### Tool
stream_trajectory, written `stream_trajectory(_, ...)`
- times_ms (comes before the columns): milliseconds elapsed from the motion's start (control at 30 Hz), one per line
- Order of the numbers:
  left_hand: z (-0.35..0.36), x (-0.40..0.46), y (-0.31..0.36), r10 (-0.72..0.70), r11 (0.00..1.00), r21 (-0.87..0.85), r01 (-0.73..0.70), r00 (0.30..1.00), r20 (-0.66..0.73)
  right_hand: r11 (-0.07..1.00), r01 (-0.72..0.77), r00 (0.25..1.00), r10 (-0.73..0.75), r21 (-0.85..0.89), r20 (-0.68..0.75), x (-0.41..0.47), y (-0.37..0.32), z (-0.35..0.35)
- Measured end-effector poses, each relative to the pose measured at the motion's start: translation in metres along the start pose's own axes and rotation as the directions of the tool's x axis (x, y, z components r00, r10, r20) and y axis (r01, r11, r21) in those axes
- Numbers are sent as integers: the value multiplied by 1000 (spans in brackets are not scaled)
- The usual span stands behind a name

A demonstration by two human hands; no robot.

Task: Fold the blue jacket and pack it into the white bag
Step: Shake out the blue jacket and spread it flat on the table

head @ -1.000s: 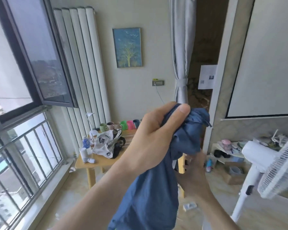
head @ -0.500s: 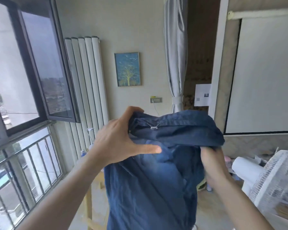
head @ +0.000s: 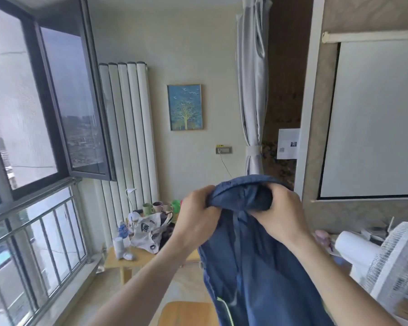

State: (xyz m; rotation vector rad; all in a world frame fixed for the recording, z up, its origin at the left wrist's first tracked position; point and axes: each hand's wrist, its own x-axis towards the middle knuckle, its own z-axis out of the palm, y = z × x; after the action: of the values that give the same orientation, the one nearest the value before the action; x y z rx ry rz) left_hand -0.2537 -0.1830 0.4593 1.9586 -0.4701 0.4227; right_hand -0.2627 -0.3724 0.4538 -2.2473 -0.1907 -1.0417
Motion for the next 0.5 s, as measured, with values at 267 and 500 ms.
stream_trajectory(267,-39,12,-10,56,985,172,-25,983,-177,853,-39,969,-96,-521,-229,-34,53,6)
stream_trajectory(500,-48,13,-19,-57,983,157,95,971,-231,956,94,929,-184,-277,-321,-38,42,1)
